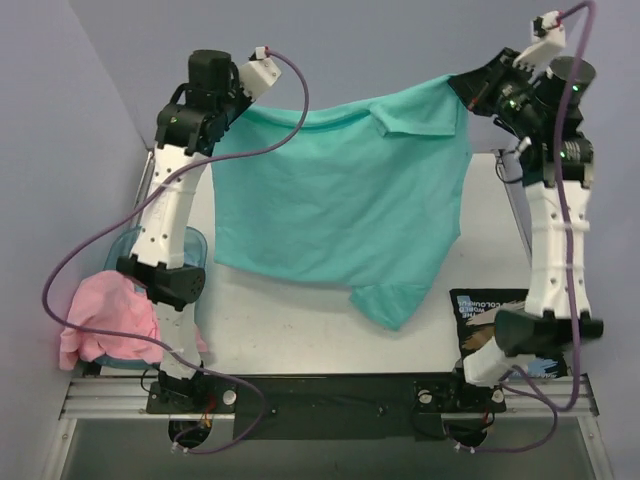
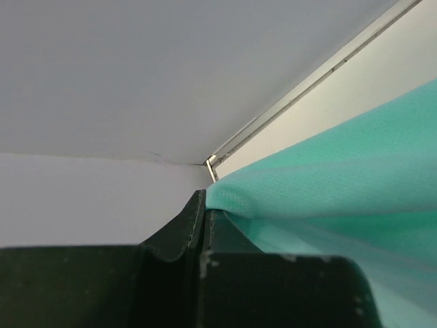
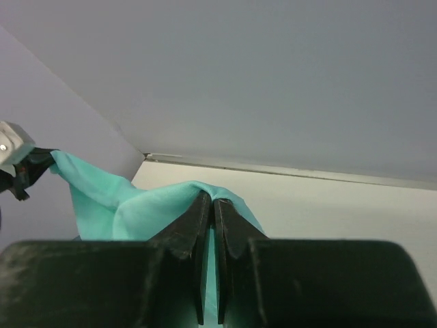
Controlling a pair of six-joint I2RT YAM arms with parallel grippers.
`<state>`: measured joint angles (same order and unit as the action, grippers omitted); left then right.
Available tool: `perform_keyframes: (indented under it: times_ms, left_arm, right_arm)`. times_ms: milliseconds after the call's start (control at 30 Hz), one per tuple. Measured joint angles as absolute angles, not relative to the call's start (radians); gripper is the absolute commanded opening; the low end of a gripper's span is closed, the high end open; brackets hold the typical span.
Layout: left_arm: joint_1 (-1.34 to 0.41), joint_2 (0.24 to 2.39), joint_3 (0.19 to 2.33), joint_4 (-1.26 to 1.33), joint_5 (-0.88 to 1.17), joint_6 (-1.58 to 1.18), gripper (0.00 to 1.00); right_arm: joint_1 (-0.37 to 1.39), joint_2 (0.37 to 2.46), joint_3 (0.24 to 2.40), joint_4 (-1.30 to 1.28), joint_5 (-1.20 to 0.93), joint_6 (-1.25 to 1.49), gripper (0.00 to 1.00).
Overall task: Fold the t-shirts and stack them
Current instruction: Flatten out the tshirt
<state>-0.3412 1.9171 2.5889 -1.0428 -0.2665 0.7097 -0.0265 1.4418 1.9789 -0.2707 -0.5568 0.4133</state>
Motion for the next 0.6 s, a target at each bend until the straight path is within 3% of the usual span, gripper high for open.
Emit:
perform_keyframes:
  times_ms: [167, 300, 467, 600]
  left_arm:
    - [-0.315, 2.169, 2.683, -0.9, -0.321, 0.72, 0.0]
    - [-0.285, 2.24, 2.726, -0.758, -0.351, 0.714, 0.0]
    - [-0.25, 2.23, 2.786, -0.638, -0.322, 0.703, 0.0]
    - [-0.245, 2.127, 2.714, -0.679, -0.236, 0.679, 0.0]
  right_arm:
    - [-0.047, 1.856, 2.288, -0.215, -0.581, 0.506, 0.0]
    - [-0.069, 2.027, 2.418, -0.152, -0.582, 0.601, 0.0]
    - [-0.092, 2.042, 2.426, -0.1, -0.583, 0.674, 0.0]
    - [-0.092, 1.87, 2.23, -0.065, -0.596, 0.68, 0.0]
